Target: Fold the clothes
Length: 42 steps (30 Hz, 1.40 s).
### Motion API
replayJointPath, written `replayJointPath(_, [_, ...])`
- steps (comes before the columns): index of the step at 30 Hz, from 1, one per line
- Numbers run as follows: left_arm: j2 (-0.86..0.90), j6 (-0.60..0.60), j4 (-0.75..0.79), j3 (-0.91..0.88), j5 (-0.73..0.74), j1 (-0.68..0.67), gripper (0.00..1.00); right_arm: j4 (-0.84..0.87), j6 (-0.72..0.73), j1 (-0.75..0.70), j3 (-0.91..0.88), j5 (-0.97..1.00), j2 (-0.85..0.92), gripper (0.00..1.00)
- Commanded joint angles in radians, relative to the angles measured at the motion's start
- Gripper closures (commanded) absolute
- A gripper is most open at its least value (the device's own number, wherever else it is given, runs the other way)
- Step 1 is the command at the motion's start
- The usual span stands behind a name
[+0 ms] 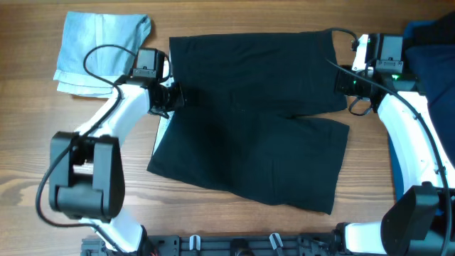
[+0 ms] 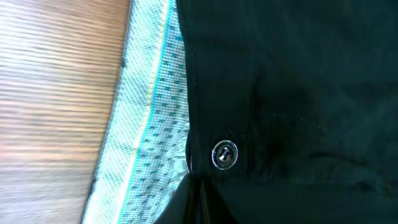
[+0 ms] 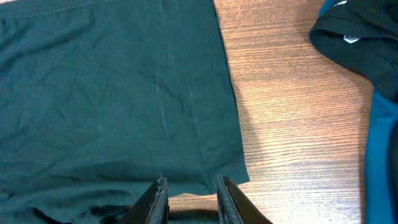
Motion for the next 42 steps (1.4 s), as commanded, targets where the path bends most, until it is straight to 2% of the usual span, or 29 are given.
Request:
replayJointPath(1, [-0.032, -0.006, -0.035, 0.003, -0.140, 0.022, 0.96, 0.002, 0.004, -0.004, -0.007, -0.005, 0.013, 0.74])
replayJointPath(3, [-0.029, -0.051, -0.049, 0.003, -0.174, 0.036, 0.96, 0.002, 0.004, -0.004, -0.007, -0.005, 0.013, 0.74])
replayJointPath(8, [-0.005, -0.078, -0.053, -0.004, -0.180, 0.046, 0.96, 0.001, 0.004, -0.004, -0.007, -0.005, 0.013, 0.74])
replayJointPath(9, [-0.005, -0.081, -0.059, -0.004, -0.189, 0.046, 0.86, 0.001, 0.004, -0.004, -0.007, -0.009, 0.013, 0.74])
replayJointPath(10, [-0.009, -0.081, -0.060, -0.003, -0.215, 0.046, 0.67, 0.001, 0.004, -0.004, -0.007, -0.024, 0.013, 0.73])
replayJointPath(14, [-0.103, -0.088, -0.063, 0.046, -0.231, 0.046, 0.35, -0.010, 0.002, -0.004, -0.007, -0.119, 0.015, 0.73])
replayJointPath(15, [-0.133, -0.100, -0.040, 0.057, -0.216, 0.045, 0.22, -0.017, 0.003, -0.004, -0.008, -0.118, 0.021, 0.74])
replayJointPath(16, [-0.150, -0.100, -0.015, 0.058, -0.182, 0.045, 0.26, -0.025, 0.005, -0.004, -0.009, -0.118, 0.031, 0.77])
replayJointPath(17, [-0.153, -0.100, 0.013, 0.057, -0.129, 0.045, 0.50, -0.034, 0.005, -0.004, -0.018, -0.118, 0.048, 0.80])
replayJointPath(18, [-0.141, -0.100, 0.023, 0.057, -0.097, 0.045, 0.67, -0.034, 0.009, -0.003, -0.034, -0.118, 0.061, 0.80])
replayJointPath(19, [-0.126, -0.100, 0.027, 0.056, -0.071, 0.045, 0.75, -0.028, 0.013, -0.003, -0.051, -0.118, 0.073, 0.81])
replayJointPath(23, [0.008, -0.099, 0.086, 0.056, -0.035, 0.037, 0.87, -0.015, 0.016, -0.003, -0.067, -0.117, 0.159, 0.84])
replayJointPath(26, [0.084, -0.099, 0.105, 0.056, -0.036, 0.037, 0.90, 0.013, 0.016, -0.003, -0.067, -0.118, 0.240, 0.86])
replayJointPath(30, [0.114, -0.095, 0.113, 0.056, -0.037, 0.037, 0.89, 0.032, 0.016, -0.003, -0.067, -0.117, 0.344, 0.87])
replayJointPath(33, [0.127, -0.095, 0.117, 0.056, -0.037, 0.037, 0.90, 0.033, 0.030, -0.003, -0.067, -0.117, 0.415, 0.92])
replayJointPath(34, [0.127, -0.095, 0.115, 0.056, -0.036, 0.037, 0.92, 0.034, 0.031, -0.003, -0.067, -0.118, 0.426, 0.96])
replayJointPath(36, [0.114, -0.096, 0.136, 0.061, -0.020, 0.037, 0.96, 0.035, 0.042, -0.003, -0.051, -0.145, 0.416, 0.96])
replayJointPath(42, [-0.024, -0.100, 0.187, 0.246, -0.018, 0.037, 0.93, 0.060, 0.055, -0.003, 0.230, -0.227, 0.300, 0.96])
